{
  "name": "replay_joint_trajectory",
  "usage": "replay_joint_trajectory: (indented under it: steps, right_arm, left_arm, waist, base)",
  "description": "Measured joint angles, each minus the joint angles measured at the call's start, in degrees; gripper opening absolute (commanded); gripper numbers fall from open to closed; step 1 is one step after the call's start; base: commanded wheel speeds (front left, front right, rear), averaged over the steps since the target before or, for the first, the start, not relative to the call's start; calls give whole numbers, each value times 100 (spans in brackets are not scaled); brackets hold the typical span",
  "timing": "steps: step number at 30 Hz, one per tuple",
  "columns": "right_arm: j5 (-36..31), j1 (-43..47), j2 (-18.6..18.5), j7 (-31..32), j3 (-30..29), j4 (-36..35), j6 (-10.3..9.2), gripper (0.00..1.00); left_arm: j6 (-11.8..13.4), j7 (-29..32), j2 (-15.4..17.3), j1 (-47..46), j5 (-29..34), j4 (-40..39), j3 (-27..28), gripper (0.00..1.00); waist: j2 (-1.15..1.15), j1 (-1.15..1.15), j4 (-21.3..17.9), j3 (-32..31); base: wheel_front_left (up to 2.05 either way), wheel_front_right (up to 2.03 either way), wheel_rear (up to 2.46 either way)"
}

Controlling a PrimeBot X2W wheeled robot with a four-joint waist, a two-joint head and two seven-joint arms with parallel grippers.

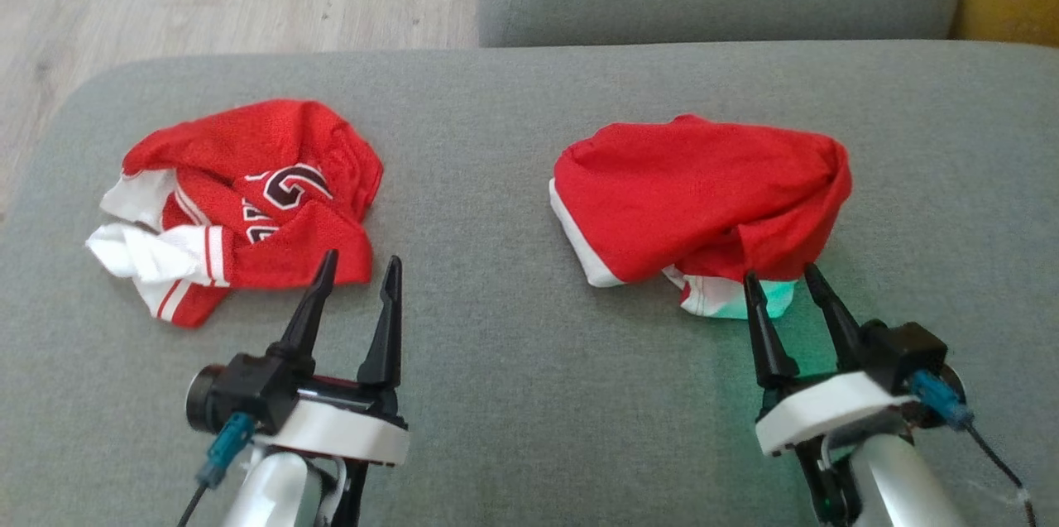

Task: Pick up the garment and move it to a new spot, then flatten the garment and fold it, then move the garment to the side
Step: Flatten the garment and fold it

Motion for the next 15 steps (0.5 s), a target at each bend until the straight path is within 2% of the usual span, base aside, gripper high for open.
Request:
replay_joint_trajectory:
  steps: [4, 13, 14, 15]
  right_arm:
    - [397, -509, -2, 0, 81, 837, 0, 100]
    - [583, -1282, -5, 0, 93, 1549, 0, 100]
    - [557, -1314, -9, 0, 90, 1561, 0, 25]
    - [480, -1339, -11, 0, 100, 1549, 0, 0]
  left_arm:
    - [-51, 0, -59, -36, 52, 1, 8, 100]
    - [-99, 0, -142, -154, 91, 5, 8, 100]
    - [-99, 0, -143, -160, 91, 8, 9, 100]
    - [-99, 0, -144, -166, 91, 11, 9, 100]
  waist:
    - [0, 0, 106, 130]
    - [0, 1, 254, 362]
    - [0, 1, 266, 372]
    - [0, 1, 274, 374]
  base:
    - [0, 0, 0]
    - [0, 0, 0]
    - [0, 0, 0]
    - [0, 0, 0]
